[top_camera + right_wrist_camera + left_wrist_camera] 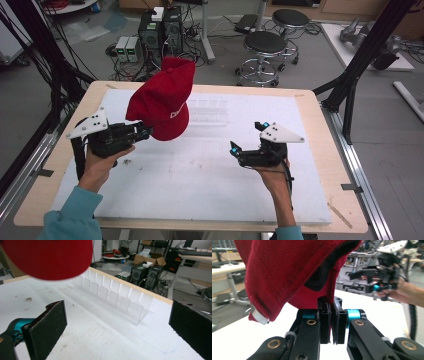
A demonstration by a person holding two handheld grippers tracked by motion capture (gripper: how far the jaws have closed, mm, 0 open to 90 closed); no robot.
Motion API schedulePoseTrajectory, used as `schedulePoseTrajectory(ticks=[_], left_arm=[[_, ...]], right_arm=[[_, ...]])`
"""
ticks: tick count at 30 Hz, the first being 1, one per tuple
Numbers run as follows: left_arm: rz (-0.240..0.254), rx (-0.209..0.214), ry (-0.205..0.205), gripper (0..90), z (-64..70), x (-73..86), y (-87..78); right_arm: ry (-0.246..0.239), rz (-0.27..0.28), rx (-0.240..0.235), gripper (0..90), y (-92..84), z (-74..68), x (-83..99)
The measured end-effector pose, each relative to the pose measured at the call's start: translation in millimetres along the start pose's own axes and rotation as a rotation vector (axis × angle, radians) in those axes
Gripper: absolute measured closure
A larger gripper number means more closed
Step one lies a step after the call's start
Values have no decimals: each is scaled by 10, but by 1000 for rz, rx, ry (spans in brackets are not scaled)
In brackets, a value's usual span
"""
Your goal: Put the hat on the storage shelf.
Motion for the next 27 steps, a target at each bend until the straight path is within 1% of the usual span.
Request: schedulePoseTrajectory(ticks=[1,2,4,6,7,9,10,11,13,14,15,16,18,19,20,21,22,23,24,25,27], left_arm=[[0,0,0,861,0,0,0],[-6,-18,8,861,-16,-15,10],[-5,-44,11,861,-48,-38,40],[-11,-79,24,861,-85,-54,70],[-17,-95,32,861,-107,-61,89],[-27,-135,45,861,-160,-67,141],[-27,-153,44,861,-193,-67,169],[-30,-170,43,861,-225,-64,196],[-33,-201,39,861,-283,-54,252],[-34,-210,42,861,-307,-49,281],[-33,-228,53,861,-344,-39,340],[-33,-228,53,861,-344,-39,340],[-46,-249,69,861,-382,-31,400],[-56,-255,77,861,-404,-27,434],[-61,-266,81,861,-428,-22,465],[-62,-270,84,861,-452,-15,497],[-64,-274,84,861,-478,-6,525],[-62,-283,80,861,-501,3,557],[-65,-291,83,861,-539,26,619],[-65,-291,83,861,-539,26,619],[-77,-305,88,861,-576,44,677]], right_arm=[[6,1,7,4,-22,24,37],[6,1,7,4,-22,24,37],[23,-8,15,4,-65,67,112],[28,-16,30,4,-121,123,216],[28,-16,30,4,-121,123,216],[39,-23,41,4,-156,165,282],[48,-35,53,4,-192,206,344],[48,-35,53,4,-192,206,344],[62,-34,82,4,-273,273,428],[62,-34,82,4,-273,273,428],[74,-36,100,4,-325,325,491],[74,-36,100,4,-325,325,491],[88,-40,113,4,-371,368,556],[101,-46,121,4,-407,405,626],[101,-46,121,4,-407,405,626],[104,-59,124,4,-440,427,700],[107,-59,133,5,-459,438,735],[107,-59,133,5,-459,438,735],[115,-59,143,5,-493,465,805],[120,-65,149,5,-506,475,839],[120,-62,157,5,-514,494,871]])
Point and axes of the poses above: each handheld gripper's, and its own axes: y roughly forward along the jaws, x roughly out of its underside, z roughly to its right, the point moved 4 cm from there along y, roughly forward along the jaws, and after that the axes turned 13 degrees about x, right-handed, at the moved point
